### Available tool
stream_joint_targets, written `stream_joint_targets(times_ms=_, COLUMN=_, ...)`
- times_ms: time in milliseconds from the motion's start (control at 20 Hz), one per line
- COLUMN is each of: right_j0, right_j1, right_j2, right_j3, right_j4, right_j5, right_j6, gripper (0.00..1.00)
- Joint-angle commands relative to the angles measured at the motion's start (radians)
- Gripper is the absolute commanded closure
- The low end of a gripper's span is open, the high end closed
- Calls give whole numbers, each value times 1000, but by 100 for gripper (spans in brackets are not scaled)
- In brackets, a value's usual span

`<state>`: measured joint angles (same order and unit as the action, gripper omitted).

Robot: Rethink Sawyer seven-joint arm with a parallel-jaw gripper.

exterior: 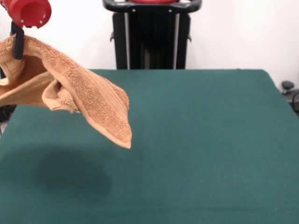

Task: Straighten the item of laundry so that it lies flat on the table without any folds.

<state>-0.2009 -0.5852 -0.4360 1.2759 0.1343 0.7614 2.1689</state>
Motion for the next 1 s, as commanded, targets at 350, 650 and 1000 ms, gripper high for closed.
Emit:
stream_joint_targets(times_ms=350, right_j0=-188, right_j1=-136, right_j2=352, right_j3=135, right_j4=-146, right_j5=123, right_j6=-480, gripper=100)
stream_joint_targets(times_ms=650, right_j0=-184, right_j1=-156, right_j2=384, right_j3=170, right_j4=-182, right_j5=112, right_j6=-404, gripper=100)
stream_joint_targets(times_ms=1000, right_j0=-161, right_j1=-164, right_j2=386, right_j3=191, right_j4=-224, right_j5=86, right_j6=-316, gripper=100)
